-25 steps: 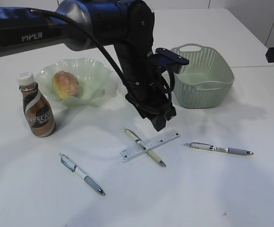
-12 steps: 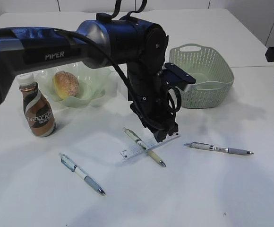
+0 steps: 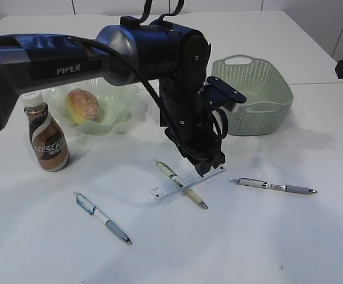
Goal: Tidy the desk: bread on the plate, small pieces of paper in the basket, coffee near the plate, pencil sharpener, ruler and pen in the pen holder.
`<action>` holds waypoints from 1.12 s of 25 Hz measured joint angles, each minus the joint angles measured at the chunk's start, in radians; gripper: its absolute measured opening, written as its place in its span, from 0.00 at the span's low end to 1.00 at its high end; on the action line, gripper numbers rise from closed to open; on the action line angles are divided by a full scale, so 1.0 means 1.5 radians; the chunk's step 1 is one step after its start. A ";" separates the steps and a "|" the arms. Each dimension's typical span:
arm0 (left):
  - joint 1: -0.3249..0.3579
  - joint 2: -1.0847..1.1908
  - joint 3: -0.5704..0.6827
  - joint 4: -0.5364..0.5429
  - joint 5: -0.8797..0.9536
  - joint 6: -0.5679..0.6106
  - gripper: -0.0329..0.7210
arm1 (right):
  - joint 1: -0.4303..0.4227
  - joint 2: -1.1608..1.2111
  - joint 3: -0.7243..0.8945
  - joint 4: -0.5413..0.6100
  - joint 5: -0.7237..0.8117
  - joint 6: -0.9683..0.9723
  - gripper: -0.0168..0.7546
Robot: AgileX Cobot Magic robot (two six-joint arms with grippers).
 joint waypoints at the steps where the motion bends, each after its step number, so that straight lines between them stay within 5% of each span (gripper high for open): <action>1: 0.000 0.000 0.000 0.000 -0.004 0.000 0.57 | 0.000 0.000 0.000 -0.004 0.000 0.000 0.50; 28: 0.000 0.058 -0.001 0.024 -0.051 0.000 0.57 | 0.000 -0.007 0.000 -0.014 0.000 0.001 0.50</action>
